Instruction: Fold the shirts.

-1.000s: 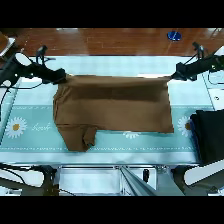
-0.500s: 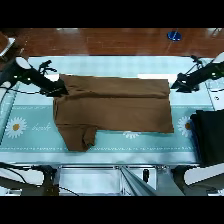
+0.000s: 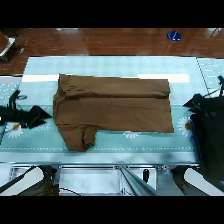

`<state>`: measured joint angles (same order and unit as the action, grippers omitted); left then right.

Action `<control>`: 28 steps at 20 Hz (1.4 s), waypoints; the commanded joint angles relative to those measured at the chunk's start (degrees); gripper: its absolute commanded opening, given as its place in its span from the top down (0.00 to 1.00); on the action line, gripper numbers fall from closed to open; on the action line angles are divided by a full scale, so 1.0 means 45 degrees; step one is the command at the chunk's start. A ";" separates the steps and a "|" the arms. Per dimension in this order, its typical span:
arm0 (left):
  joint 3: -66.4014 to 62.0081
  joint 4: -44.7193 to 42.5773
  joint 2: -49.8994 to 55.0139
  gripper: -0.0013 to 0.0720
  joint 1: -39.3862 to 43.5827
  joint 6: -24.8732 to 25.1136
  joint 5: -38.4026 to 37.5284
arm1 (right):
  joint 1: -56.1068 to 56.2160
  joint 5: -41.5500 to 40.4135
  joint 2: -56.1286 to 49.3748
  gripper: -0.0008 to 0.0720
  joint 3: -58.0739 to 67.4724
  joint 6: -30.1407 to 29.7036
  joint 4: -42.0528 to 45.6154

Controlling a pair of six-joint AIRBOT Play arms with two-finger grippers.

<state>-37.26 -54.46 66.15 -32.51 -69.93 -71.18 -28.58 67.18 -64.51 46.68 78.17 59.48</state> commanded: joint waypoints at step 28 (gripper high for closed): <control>0.3614 0.2249 -0.0724 0.95 0.3716 -0.0563 0.3560 | -0.0165 0.1083 0.1399 0.43 -0.3988 0.1185 0.1545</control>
<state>-20.60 -44.97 62.98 -15.90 -72.60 -54.43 -29.41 71.18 -57.34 29.32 83.05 66.59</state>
